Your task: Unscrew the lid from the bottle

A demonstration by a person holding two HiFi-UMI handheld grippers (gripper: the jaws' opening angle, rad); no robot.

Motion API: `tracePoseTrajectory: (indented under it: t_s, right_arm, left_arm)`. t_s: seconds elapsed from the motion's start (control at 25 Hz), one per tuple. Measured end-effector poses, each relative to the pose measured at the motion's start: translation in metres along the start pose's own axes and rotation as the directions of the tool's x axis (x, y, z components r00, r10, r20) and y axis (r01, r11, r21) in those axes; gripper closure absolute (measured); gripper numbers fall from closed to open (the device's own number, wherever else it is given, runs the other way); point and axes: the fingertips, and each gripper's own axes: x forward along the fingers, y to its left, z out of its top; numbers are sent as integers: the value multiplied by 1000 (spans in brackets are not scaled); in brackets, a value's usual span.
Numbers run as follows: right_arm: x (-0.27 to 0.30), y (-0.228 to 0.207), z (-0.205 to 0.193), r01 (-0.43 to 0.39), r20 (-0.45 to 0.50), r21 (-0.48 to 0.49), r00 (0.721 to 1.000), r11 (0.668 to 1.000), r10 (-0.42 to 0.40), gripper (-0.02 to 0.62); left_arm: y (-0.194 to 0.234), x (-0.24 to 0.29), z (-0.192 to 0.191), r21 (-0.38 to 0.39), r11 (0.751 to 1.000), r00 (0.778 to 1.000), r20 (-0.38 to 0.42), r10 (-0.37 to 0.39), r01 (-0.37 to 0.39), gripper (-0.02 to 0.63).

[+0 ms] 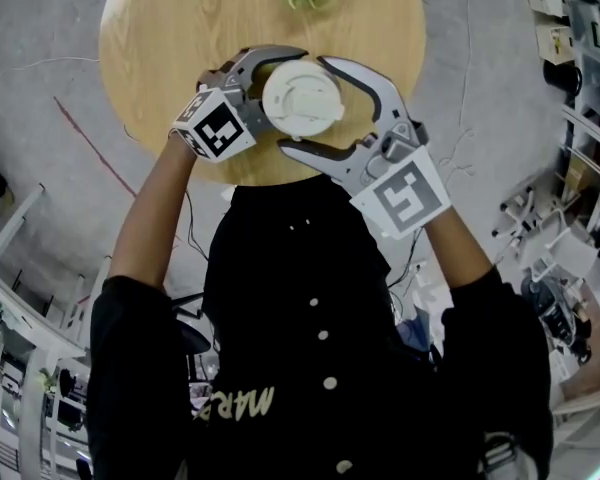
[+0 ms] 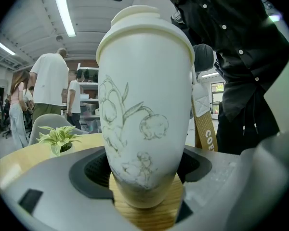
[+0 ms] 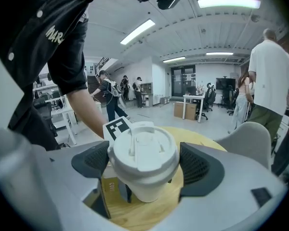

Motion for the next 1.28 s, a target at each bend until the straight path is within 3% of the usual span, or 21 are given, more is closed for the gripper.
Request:
tracePoseTrajectory:
  t_s: [0.12, 0.4, 0.72, 0.96, 1.12, 1.2, 1.28]
  right_arm:
    - [1, -1, 3, -16, 30, -42, 999, 999, 17, 146]
    - [-2, -3, 5, -145, 60, -100, 987, 984, 151, 172]
    - [8, -3, 10, -16, 127, -4, 992, 1000, 17, 124]
    - [13, -2, 8, 0, 128, -26, 992, 1000, 4, 120]
    - [10, -1, 7, -74, 126, -80, 988, 994, 83, 123]
    - [9, 1, 7, -155, 120, -124, 978, 980, 170, 123]
    - [6, 8, 4, -281, 97, -189, 948, 941, 303, 123]
  left_arm:
    - [0, 0, 1, -10, 1000, 1000, 15, 2, -1, 229]
    - [3, 0, -2, 1, 1000, 1000, 10, 1, -1, 230]
    - [1, 1, -3, 15, 1000, 1000, -13, 8, -8, 230]
    - [1, 0, -5, 32, 999, 1000, -23, 17, -16, 230]
    - [2, 2, -5, 34, 999, 999, -34, 9, -7, 230]
    - [1, 3, -5, 39, 999, 999, -40, -5, 7, 230]
    - [0, 2, -5, 47, 999, 999, -45, -19, 21, 230]
